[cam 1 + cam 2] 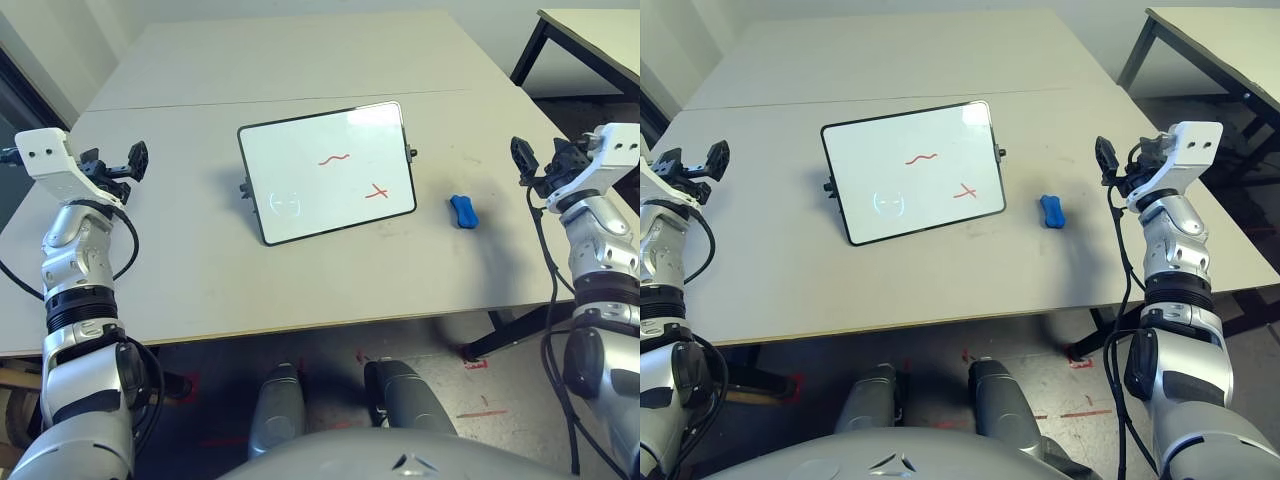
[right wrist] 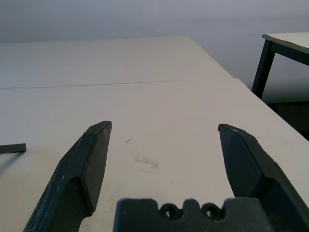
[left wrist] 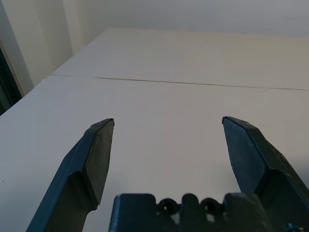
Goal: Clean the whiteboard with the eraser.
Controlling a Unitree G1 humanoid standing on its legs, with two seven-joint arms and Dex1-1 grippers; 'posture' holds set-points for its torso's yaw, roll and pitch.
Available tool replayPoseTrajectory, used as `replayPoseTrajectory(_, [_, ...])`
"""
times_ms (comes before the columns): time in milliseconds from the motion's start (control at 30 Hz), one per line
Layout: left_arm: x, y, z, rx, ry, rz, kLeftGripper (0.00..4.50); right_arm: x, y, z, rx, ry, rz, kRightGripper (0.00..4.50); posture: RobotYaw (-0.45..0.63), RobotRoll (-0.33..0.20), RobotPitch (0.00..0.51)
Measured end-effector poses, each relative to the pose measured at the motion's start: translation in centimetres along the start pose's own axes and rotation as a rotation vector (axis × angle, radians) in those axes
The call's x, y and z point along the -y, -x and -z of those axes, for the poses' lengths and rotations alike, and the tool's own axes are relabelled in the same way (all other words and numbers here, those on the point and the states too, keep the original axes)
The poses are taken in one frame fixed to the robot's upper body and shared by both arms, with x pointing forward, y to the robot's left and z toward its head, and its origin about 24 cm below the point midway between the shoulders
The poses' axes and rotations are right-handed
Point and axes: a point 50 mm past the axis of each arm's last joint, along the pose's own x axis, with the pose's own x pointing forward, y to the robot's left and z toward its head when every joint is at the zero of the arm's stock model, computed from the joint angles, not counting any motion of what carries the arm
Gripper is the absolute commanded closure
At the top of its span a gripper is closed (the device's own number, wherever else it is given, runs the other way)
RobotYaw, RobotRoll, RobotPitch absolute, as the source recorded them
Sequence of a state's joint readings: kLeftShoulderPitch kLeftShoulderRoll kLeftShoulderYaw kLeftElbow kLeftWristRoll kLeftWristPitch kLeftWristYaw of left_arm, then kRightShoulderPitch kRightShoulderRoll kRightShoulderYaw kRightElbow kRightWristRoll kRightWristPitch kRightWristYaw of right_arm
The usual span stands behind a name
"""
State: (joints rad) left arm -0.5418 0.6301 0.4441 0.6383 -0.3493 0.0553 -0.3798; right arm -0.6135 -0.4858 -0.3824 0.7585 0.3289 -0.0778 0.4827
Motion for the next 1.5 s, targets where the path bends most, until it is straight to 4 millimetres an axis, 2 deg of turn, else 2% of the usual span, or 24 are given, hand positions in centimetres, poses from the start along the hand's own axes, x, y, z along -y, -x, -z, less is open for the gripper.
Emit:
replayPoseTrajectory(400, [0.2,-0.1,-0.2,0.014,-0.002,0.02,0.0,-0.1,-0.1,0.0,0.0,0.001,-0.001,0.02,-0.04,0.0,0.09])
replayPoseTrajectory(533, [1.2,0.2,-1.8,0.067,-0.021,0.095,0.0,-0.3,-0.2,-0.1,-0.003,0.006,-0.01,0.02,-0.03,0.0,0.095])
replayPoseTrajectory(667, [4.1,1.8,-3.3,0.107,-0.029,0.294,0.0,-0.4,-0.6,-0.2,-0.014,0.003,-0.018,0.02,-0.03,0.0,0.106])
replayPoseTrajectory(867, [7.9,6.8,-3.0,0.037,0.003,0.651,0.0,-0.5,-1.0,-0.3,-0.052,-0.025,-0.023,0.02,-0.01,0.0,0.109])
replayPoseTrajectory(933, [9.1,8.5,-3.0,0.0,0.008,0.784,0.0,-0.5,-1.1,-0.1,-0.096,-0.046,-0.024,0.02,0.0,0.0,0.11])
replayPoseTrajectory(1033, [10.7,9.9,-3.1,-0.03,0.014,0.914,0.0,-1.0,-1.2,-0.1,-0.155,-0.06,-0.049,0.02,-0.01,0.0,0.111])
replayPoseTrajectory(1200, [11.3,10.3,-2.8,-0.073,-0.028,0.981,0.0,-1.8,-1.4,-1.4,-0.28,-0.03,-0.097,0.02,-0.03,0.0,0.119])
replayPoseTrajectory(1367, [12.5,10.6,-2.1,-0.127,-0.081,1.073,0.0,-3.5,-0.5,-4.0,-0.555,0.06,-0.16,0.02,-0.07,0.0,0.13])
replayPoseTrajectory(1500, [13.3,10.4,-2.0,-0.11,-0.079,1.098,0.0,-4.7,0.2,-4.8,-0.734,0.039,-0.142,0.02,-0.08,0.0,0.133])
